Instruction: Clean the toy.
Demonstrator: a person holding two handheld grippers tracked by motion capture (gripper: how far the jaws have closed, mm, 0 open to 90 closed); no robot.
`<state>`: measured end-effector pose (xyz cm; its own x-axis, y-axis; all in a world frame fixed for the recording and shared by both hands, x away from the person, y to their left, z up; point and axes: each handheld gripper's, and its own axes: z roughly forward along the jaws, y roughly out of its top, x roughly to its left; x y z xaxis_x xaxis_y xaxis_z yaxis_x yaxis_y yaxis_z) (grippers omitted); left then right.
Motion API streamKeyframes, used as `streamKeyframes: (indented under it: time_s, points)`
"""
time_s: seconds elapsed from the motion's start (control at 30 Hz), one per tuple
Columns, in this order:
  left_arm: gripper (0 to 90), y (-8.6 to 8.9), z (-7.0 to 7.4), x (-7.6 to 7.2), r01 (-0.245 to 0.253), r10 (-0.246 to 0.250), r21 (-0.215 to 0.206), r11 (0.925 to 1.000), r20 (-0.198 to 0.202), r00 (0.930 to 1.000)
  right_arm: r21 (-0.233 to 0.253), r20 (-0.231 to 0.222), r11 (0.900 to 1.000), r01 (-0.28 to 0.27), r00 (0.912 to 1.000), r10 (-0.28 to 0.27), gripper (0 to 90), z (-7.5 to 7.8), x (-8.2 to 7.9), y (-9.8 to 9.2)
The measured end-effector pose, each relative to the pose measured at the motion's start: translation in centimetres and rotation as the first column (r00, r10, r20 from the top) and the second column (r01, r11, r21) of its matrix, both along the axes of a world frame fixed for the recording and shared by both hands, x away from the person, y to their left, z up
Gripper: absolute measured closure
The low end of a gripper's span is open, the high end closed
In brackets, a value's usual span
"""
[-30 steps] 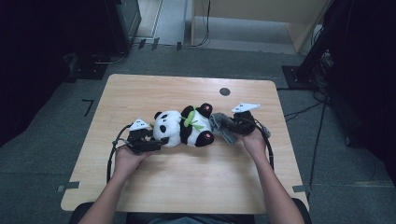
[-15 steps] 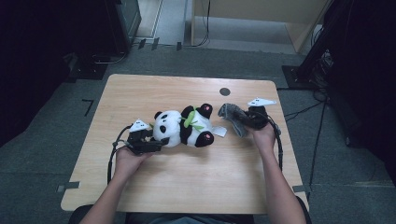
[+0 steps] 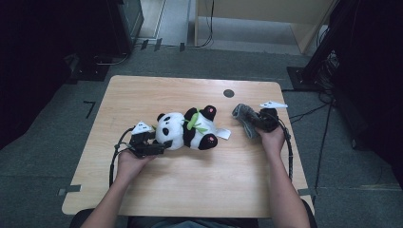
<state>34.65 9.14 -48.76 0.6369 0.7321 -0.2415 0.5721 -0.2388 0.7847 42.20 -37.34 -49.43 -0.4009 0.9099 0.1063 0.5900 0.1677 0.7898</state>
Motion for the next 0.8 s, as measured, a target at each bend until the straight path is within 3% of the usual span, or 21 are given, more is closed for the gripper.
streamKeyframes:
  time_s: [0.13,0.3,0.4,0.5,0.67,0.8]
  points:
    - [21.3,0.0,0.0,0.0,0.000,0.000,-0.002,1.0000,0.000,1.0000,0.049,-0.015,0.998,0.029,0.9995,-0.028,44.1,0.3,0.0,-0.2]
    - [20.7,0.0,0.0,0.0,0.002,-0.002,0.000,1.0000,0.006,1.0000,0.099,0.003,0.994,0.041,0.9992,-0.041,34.1,1.4,-0.4,-0.2]
    - [20.5,0.0,0.0,0.0,0.003,-0.004,0.007,1.0000,0.013,0.9999,0.106,0.015,0.994,0.033,0.9993,-0.035,31.2,2.0,-0.9,0.2]
    - [20.3,0.1,0.2,0.1,0.007,-0.007,0.007,0.9999,0.008,0.9999,0.064,0.018,0.998,0.000,0.9998,-0.001,30.1,2.6,-1.7,1.2]
    - [20.3,0.2,0.3,0.1,0.012,-0.012,0.005,0.9999,0.014,0.9998,0.038,0.017,0.999,-0.023,0.9996,0.022,30.1,3.4,-2.5,2.1]
    - [20.1,0.2,0.3,0.1,0.015,-0.015,0.003,0.9999,0.016,0.9998,0.048,0.041,0.997,-0.054,0.9978,0.052,30.2,4.3,-3.4,3.0]
